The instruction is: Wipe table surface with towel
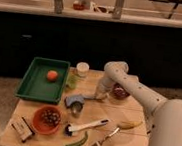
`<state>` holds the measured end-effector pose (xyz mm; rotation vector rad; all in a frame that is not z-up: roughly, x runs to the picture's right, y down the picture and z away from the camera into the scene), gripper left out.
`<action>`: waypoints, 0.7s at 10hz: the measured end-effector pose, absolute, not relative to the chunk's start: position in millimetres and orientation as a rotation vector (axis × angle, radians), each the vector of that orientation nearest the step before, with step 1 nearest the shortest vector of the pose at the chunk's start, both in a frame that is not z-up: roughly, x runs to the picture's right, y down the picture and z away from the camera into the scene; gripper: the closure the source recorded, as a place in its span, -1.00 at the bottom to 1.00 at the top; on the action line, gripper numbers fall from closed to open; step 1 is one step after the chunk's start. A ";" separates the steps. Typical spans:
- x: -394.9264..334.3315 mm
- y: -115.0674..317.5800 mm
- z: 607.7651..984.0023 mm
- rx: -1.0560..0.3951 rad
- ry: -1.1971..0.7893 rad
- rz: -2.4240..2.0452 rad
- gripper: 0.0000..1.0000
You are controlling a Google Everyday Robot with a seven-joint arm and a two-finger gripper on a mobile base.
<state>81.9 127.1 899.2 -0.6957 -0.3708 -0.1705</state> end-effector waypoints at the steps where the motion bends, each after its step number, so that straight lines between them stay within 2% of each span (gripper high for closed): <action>1: 87.1 131.2 895.3 -0.700 -0.367 -0.173 1.00; 4: 116.0 130.3 895.6 -0.698 -0.321 -0.160 1.00; 7: 123.0 116.7 912.0 -0.682 -0.275 -0.139 1.00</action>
